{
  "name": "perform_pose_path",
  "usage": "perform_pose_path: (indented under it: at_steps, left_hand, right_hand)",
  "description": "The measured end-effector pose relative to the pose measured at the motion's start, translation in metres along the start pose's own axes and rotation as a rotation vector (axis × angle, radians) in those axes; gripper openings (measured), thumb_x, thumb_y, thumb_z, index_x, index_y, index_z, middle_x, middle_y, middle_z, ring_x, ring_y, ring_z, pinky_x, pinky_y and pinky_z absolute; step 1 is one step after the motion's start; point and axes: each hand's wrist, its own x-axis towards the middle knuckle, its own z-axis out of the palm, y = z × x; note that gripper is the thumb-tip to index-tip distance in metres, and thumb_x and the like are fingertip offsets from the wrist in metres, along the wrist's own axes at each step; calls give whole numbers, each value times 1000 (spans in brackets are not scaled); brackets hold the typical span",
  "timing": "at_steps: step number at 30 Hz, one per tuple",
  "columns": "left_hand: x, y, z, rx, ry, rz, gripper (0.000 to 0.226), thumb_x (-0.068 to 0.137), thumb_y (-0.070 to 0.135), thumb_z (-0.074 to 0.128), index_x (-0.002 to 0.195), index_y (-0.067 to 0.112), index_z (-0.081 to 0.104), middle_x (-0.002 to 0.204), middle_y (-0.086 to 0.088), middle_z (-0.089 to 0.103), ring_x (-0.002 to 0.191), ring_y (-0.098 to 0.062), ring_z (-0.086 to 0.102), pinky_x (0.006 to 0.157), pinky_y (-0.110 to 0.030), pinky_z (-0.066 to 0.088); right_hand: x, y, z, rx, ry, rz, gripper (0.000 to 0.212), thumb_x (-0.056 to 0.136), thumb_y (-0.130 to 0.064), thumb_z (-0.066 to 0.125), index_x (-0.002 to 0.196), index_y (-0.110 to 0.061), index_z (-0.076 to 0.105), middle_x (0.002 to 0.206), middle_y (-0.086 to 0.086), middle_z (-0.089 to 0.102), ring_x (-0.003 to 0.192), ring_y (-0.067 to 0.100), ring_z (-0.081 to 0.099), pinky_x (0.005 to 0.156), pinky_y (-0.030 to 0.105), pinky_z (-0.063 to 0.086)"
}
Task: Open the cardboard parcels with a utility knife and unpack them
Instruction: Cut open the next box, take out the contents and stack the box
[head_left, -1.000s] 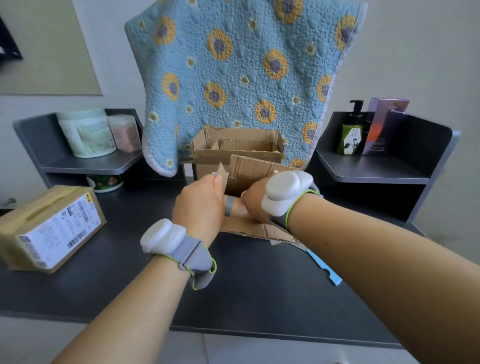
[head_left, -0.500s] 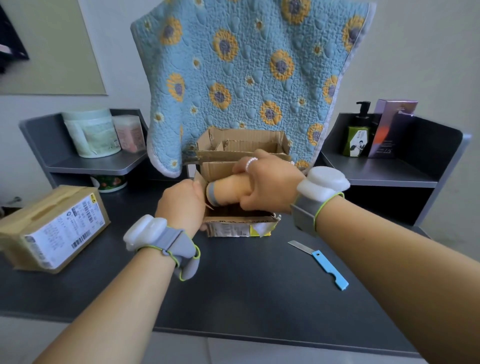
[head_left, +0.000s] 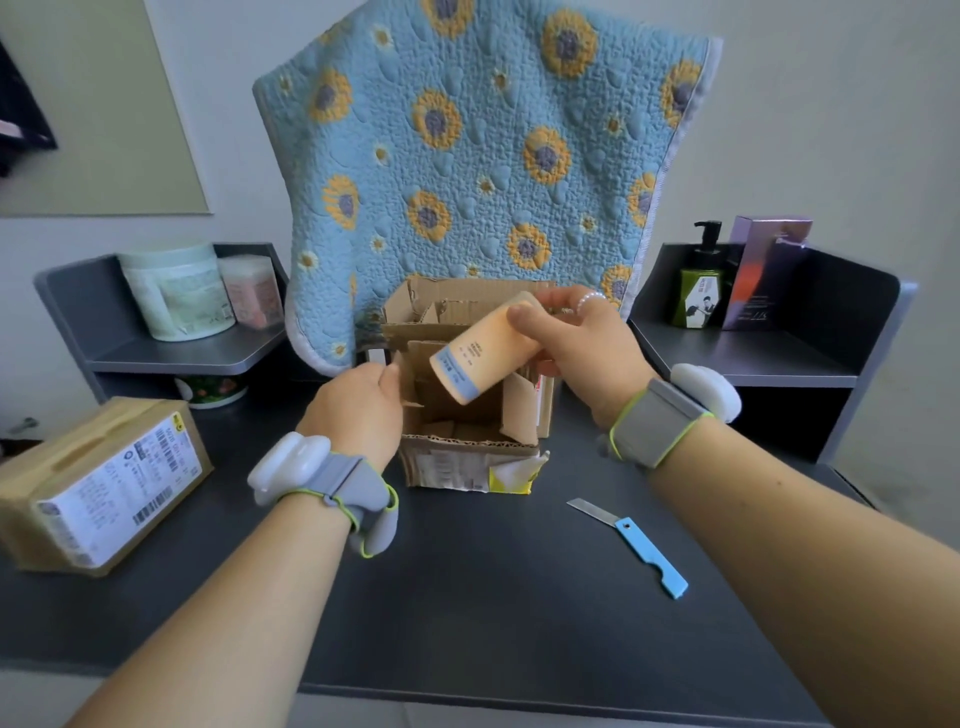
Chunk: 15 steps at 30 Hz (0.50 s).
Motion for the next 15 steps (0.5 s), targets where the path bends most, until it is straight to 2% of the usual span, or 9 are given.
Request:
perform_pose_path:
  at_steps: [3, 5, 8, 10, 11, 13, 15]
  left_hand:
    - [2, 3, 0, 63, -44, -3, 44, 98, 41, 20, 82, 15, 52, 94, -13, 59, 79, -26, 42, 68, -35, 34]
    - [2, 5, 0, 80, -69, -15, 51, 97, 46, 16, 79, 15, 53, 85, -9, 54, 78, -26, 42, 68, -35, 33]
    - [3, 7, -2, 97, -77, -62, 69, 93, 56, 11, 79, 10, 60, 77, -8, 50, 72, -26, 42, 66, -34, 33]
    - [2, 9, -5, 98, -42, -63, 70, 91, 59, 11, 75, 11, 59, 72, -6, 49, 67, -25, 43, 60, -33, 32]
    - [1, 11, -6, 96, 13, -28, 65, 91, 58, 16, 78, 12, 60, 77, -8, 52, 72, -28, 48, 60, -34, 35]
    - [-3, 17, -8, 0, 174, 115, 46, 91, 51, 37, 93, 15, 64, 94, -11, 57, 92, -33, 54, 70, -39, 43]
    - [-9, 29, -9, -172, 210, 319, 31, 84, 43, 56, 96, 17, 67, 96, -8, 58, 94, -30, 55, 78, -41, 47]
  right_hand:
    - [0, 4, -4, -80, 11, -15, 22, 84, -30, 66, 99, -15, 58, 94, 7, 66, 70, 11, 61, 46, 10, 45]
    - [-1, 5, -7, -117, 18, -8, 20, 83, -33, 66, 96, -19, 59, 98, 8, 68, 75, 14, 63, 53, 16, 47]
    - [0, 8, -11, -140, 24, 1, 22, 82, -35, 66, 96, -20, 59, 99, 9, 69, 81, 19, 65, 63, 24, 51]
    - [1, 9, -13, -134, 20, 9, 24, 82, -36, 66, 97, -20, 59, 99, 8, 69, 81, 18, 65, 66, 27, 53]
    - [1, 10, -13, -127, 17, 14, 25, 81, -36, 67, 98, -19, 59, 99, 9, 69, 81, 19, 65, 69, 30, 54]
    - [1, 10, -14, -101, 18, 20, 25, 80, -37, 68, 96, -19, 59, 98, 10, 70, 80, 20, 65, 73, 34, 54]
    - [0, 9, -14, -74, 33, 13, 26, 79, -37, 70, 94, -19, 59, 94, 8, 69, 77, 17, 65, 65, 27, 55]
